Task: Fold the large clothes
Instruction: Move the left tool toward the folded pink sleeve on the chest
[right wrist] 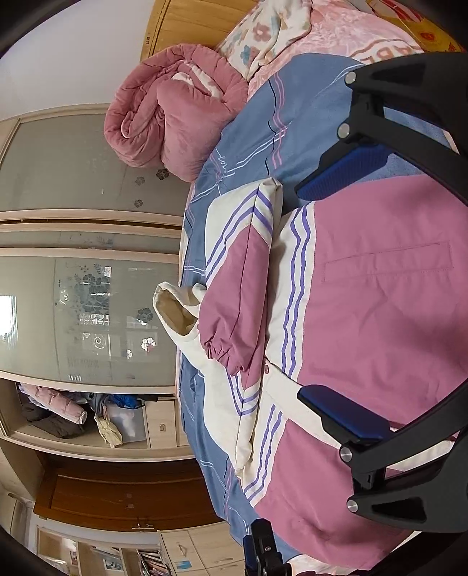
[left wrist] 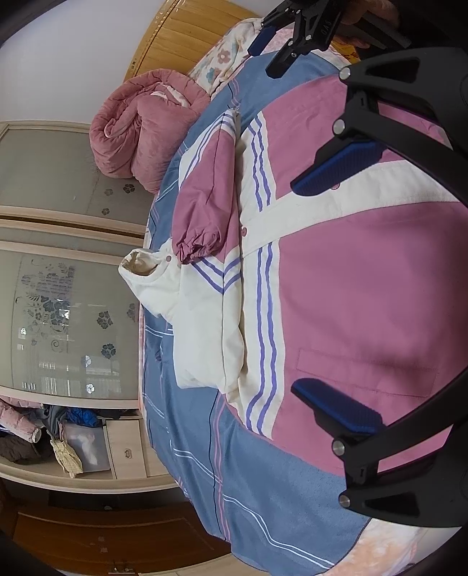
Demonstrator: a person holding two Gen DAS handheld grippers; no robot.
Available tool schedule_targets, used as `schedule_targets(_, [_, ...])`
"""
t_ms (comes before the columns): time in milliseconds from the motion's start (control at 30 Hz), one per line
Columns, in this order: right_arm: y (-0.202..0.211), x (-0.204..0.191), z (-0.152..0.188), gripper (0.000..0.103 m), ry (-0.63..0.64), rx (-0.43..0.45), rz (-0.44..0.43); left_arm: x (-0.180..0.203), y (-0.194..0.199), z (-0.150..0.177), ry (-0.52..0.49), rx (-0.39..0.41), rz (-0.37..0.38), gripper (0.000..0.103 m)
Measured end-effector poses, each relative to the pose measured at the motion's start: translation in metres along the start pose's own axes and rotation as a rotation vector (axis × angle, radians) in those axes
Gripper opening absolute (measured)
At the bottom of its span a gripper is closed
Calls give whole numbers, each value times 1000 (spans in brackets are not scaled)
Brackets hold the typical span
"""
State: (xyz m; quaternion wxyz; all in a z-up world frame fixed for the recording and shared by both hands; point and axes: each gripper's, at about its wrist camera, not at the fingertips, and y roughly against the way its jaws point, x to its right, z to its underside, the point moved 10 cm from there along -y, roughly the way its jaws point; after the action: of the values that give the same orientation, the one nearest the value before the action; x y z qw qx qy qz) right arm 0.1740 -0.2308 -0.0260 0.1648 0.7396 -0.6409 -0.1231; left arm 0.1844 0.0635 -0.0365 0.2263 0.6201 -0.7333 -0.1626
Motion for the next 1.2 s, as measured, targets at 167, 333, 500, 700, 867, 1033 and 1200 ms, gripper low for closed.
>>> schedule_targets(167, [1,4,0,102,-7,0,2,2,-2,1,-4,-7,5,101])
schedule_targets(333, [2,5,-2,102,-22,2,-7,5,-7,6,8,-32,33,101])
schedule_targets(500, [5,7,-5,102,-39,10,-28,7,-18,10,56,-83,110,101])
schedule_targets(700, [12,7,-10,102,-50,30,-45,20,-38,1,92,-171,175,101])
schedule_targets(867, [14,2,-9,102,-41,25,-70,45,-65,-22,6,-204,166,101])
schedule_targets(1033, [14,12,-9,102,-82,14,-77,73,-119,-60,-66,-252,172,101])
schedule_targets(1200, [14,19,-8,102,-124,8,-95,82,-192,-95,-45,-324,137,101])
